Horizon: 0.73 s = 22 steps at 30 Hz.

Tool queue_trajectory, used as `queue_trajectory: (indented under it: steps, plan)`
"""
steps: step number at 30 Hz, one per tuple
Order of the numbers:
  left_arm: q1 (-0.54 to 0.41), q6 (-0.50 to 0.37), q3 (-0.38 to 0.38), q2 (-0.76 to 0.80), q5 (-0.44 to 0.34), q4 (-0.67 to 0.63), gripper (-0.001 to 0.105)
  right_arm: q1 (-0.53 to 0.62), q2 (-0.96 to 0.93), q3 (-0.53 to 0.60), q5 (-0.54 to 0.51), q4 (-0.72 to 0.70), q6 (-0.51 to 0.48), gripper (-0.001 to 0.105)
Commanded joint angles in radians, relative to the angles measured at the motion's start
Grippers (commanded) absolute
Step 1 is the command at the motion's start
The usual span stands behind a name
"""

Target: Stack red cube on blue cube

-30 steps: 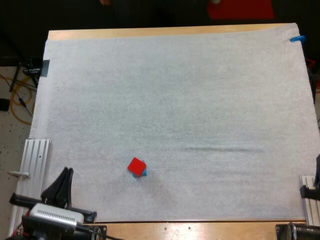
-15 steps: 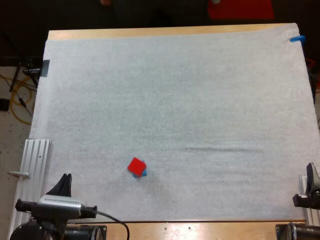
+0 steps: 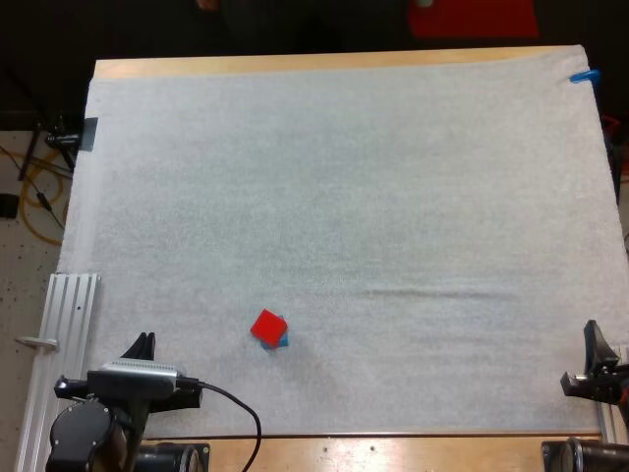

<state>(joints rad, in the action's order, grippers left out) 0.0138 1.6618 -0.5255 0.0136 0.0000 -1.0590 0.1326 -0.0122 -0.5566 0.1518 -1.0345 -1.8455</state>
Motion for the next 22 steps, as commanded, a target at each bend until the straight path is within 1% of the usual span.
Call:
queue_trajectory:
  steps: [1, 3, 22]
  plan:
    - [0.002, 0.01, -0.001, 0.138, -0.011, 0.019, 0.0, 0.001, -0.04, 0.013, 0.011, -0.002, -0.013, 0.054]
    - [0.002, 0.01, -0.001, 0.138, -0.011, 0.019, 0.0, 0.001, -0.04, 0.027, 0.011, -0.003, -0.013, 0.054]
    - [0.002, 0.01, -0.001, 0.138, -0.011, 0.019, 0.0, 0.001, -0.04, 0.027, 0.011, -0.002, -0.015, 0.054]
